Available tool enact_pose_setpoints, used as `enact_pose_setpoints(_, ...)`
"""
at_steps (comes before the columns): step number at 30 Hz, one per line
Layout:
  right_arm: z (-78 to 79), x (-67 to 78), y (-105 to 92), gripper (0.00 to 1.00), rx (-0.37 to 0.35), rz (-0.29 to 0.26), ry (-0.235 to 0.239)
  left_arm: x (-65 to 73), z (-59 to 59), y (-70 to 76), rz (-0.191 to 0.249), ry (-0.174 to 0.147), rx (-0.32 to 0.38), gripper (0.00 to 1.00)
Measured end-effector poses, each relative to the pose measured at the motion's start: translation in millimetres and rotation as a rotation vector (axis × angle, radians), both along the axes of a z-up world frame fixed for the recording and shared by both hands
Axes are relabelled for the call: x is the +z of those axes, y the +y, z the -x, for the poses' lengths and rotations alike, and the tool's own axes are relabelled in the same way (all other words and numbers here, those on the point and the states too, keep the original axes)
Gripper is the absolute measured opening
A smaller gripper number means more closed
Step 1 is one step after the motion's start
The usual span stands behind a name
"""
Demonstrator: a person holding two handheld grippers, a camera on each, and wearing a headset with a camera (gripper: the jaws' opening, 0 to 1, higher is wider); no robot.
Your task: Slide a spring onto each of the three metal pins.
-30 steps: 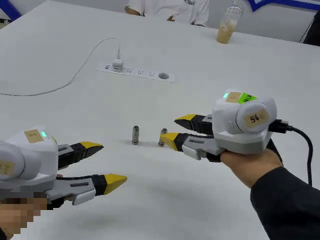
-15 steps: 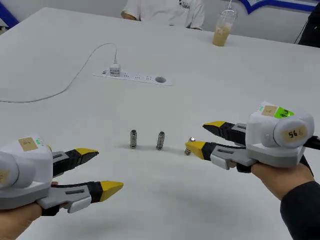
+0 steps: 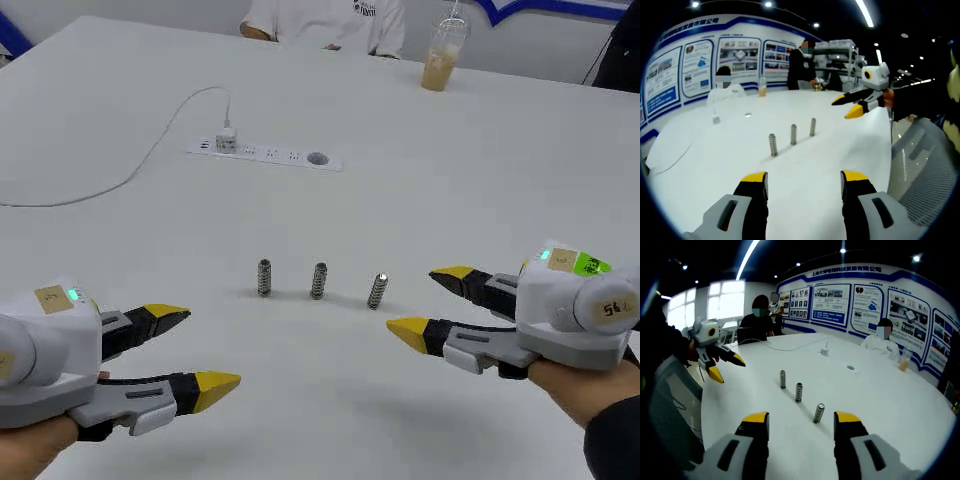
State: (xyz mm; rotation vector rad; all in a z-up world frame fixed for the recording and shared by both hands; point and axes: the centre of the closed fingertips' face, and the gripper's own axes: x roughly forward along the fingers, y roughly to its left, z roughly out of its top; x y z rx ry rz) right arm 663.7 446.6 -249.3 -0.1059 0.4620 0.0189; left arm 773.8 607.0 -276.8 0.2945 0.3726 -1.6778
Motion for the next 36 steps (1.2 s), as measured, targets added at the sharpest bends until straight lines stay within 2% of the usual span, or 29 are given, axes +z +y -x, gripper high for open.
enact_pose_setpoints(12, 13.9, -14.1, 2.8, 0.58, -0.032, -0.019, 0.005, -3.9, -0.8, 2.1, -0.002, 0.016, 0.013, 0.61)
enact_pose_setpoints(19, 17.9, -17.3, 4.1, 0.58, -0.062, -0.046, -0.004, -3.0, -0.8, 1.8, 0.002, 0.021, 0.019, 0.62)
enact_pose_setpoints(36, 19.6, -18.7, 2.2, 0.58, -0.085, -0.061, -0.014, -1.7, 1.7, 1.5, 0.005, 0.026, 0.024, 0.62)
